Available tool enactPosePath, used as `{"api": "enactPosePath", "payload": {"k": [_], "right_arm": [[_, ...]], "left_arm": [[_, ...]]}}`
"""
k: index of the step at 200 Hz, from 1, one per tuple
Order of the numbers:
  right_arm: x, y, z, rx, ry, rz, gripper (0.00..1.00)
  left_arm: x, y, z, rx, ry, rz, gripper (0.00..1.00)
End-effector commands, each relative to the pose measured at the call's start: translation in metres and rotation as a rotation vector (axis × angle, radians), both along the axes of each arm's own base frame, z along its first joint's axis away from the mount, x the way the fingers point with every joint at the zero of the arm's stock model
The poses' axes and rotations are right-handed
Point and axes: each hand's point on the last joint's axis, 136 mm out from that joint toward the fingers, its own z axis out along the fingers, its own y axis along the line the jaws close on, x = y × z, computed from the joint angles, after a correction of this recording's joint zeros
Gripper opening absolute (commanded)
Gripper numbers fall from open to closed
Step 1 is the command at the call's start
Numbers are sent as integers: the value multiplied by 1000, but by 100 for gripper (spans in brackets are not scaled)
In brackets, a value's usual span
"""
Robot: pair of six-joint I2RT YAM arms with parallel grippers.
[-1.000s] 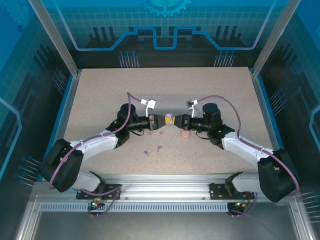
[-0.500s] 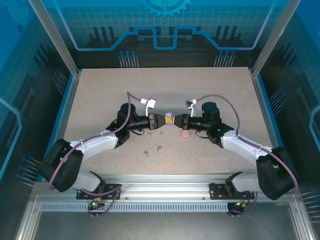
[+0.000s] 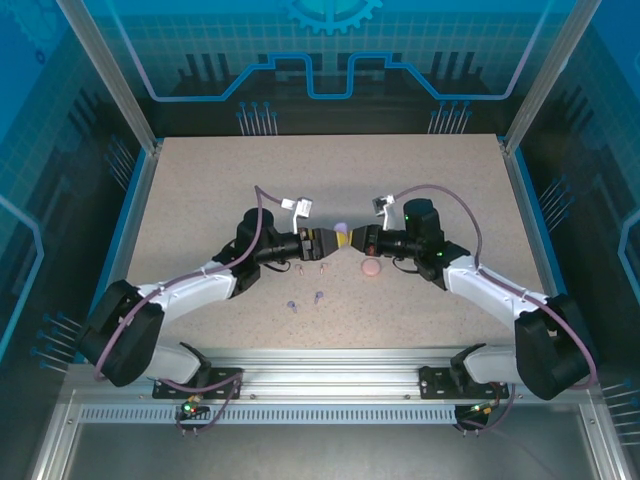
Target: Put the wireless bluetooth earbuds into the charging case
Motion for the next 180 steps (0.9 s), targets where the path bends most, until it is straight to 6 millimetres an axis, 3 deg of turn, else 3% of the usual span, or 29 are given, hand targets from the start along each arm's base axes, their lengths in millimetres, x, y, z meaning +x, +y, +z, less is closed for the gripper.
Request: {"api": "enactPosePath", "payload": {"k": [1,33,40,72,103,127,159,180], "right_arm": [[7,-13,-1,-64,10,-25,0],[9,-22,1,-181,-39,15,0],[12,-22,11,-214,-79,36,0],[18,-25,19,-364,-197,140,0],[19,-17,32,-398,-276,249,0],[18,-11,38,-405,-317,320,0],[14,-6,39,-416,-337,374,0],[10,-2,37,-425,-339,403,0]], "left_arm": [[6,13,24,24,-57,74,97],[4,30,44,120,-101,86,99],[5,33,48,145,-103,73,99],[4,43,41,306,-22,-62,99],[-6,35,27,389,55,-249,98],[-10,28,21,401,86,-360,90],[-10,18,26,369,93,-469,75],[-11,12,32,330,93,-525,71]]}}
